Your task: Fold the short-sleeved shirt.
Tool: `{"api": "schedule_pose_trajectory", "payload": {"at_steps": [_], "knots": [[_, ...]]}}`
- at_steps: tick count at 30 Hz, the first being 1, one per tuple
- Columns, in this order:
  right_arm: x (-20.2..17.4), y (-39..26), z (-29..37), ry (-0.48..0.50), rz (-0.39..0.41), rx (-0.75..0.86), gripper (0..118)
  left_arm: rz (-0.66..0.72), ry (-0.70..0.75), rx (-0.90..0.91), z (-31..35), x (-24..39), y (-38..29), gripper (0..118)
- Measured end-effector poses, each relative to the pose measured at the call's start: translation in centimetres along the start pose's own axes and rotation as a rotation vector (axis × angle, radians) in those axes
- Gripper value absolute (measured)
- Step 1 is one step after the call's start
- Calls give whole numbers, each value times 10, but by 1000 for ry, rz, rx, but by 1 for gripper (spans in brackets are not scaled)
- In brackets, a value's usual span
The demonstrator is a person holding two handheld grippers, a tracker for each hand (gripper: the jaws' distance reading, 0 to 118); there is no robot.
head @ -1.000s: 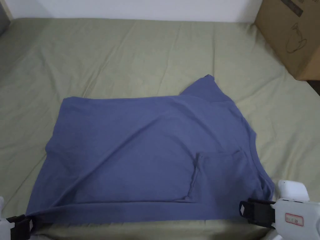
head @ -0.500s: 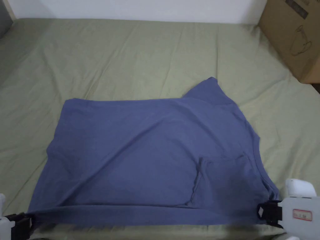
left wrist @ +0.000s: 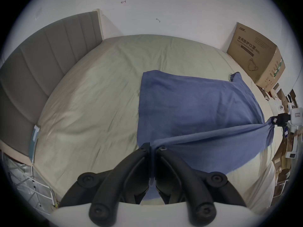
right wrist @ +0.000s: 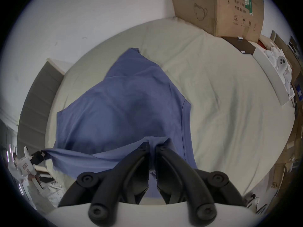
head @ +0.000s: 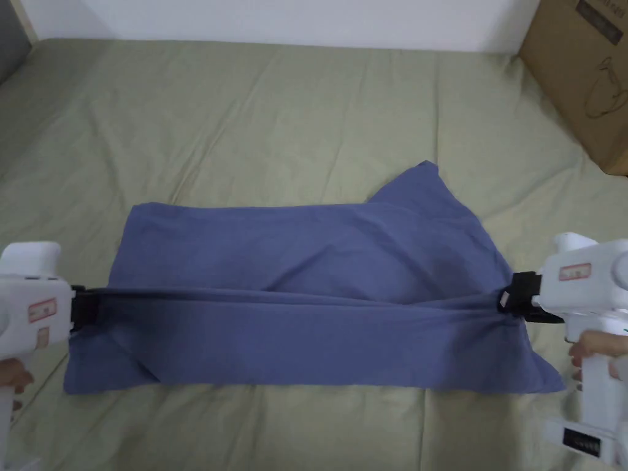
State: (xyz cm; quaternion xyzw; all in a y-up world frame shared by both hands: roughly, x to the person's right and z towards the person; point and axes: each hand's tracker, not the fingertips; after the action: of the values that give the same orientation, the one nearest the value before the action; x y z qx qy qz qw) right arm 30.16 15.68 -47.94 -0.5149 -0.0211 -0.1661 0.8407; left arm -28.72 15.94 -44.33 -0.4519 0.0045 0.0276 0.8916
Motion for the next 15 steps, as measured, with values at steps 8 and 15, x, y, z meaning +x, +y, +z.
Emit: {"api": "schedule_pose_trajectory", "payload": {"at_steps": [8, 15], "knots": [[6, -22, -15, -37, -8, -29, 78, 52, 17, -52, -8, -7, -25, 92], [3, -63, 51, -1, 72, 107, 30, 177, -15, 5, 51, -24, -84, 11]]}}
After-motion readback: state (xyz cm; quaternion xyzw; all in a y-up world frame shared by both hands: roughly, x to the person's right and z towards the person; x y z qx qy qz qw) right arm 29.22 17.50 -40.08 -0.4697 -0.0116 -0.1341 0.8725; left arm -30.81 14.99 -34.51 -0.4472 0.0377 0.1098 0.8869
